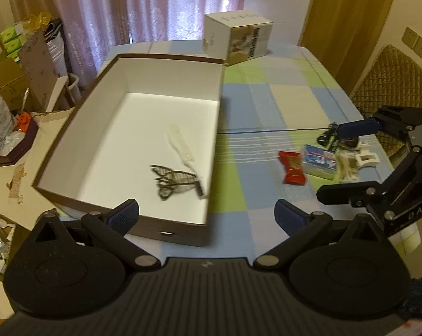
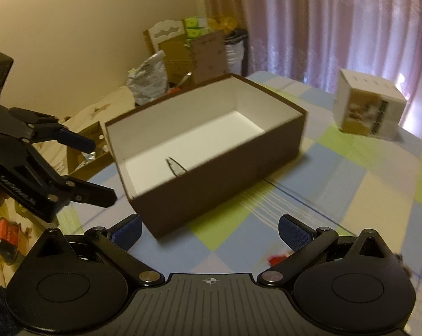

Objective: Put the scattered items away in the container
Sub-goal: 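Move both tools back toward the remaining items on the table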

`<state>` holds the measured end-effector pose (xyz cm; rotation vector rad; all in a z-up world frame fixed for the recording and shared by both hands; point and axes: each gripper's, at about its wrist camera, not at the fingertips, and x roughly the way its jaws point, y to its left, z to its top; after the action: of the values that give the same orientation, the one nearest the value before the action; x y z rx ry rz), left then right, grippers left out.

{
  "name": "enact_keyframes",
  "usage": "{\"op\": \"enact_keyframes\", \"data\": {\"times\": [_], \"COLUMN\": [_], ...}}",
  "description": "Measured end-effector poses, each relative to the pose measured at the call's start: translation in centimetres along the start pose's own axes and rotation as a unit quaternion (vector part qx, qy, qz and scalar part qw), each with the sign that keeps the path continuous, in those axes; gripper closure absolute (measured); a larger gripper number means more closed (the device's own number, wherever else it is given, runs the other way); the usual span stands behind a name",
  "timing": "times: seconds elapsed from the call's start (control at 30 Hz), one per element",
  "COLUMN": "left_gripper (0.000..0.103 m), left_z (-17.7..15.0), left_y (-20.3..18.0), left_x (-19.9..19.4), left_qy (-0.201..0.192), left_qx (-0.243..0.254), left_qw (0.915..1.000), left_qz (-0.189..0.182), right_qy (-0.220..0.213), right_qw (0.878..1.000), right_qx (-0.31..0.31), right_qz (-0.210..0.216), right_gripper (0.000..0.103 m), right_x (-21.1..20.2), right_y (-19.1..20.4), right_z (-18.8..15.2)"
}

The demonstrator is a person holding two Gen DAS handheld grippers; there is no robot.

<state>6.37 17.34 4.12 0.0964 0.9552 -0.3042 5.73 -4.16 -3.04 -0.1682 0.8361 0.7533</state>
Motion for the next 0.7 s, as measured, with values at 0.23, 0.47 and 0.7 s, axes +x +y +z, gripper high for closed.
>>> {"op": "enact_keyframes", "data": {"times": [0.23, 0.47, 0.7], "left_gripper": [0.002, 0.002, 0.003], "left_z": [0.5, 1.4, 2.0], "left_y": [-3.7, -7.4, -10.3], "left_x": [1.1, 3.3, 5.8], "left_qy": [-0.001, 0.006, 0.010], "left_qx": [0.019, 0.051, 0.085], "left_qw": [0.9991, 0.9963, 0.9924], "left_qz": [-0.038, -0.069, -0.088], "right_qy": [0.008, 0.002, -0.003], "right_qw": [0.998, 0.992, 0.985], "right_qx": [0.054, 0.105, 0.144], "right_qz": [-0.039, -0.073, -0.098], "right_gripper": [0.002, 0.002, 0.002], "right_x": [-2.7, -5.5, -6.9], "right_y": [-3.4, -6.0, -8.4], "right_z": [-3.2, -5.2, -7.0]}}
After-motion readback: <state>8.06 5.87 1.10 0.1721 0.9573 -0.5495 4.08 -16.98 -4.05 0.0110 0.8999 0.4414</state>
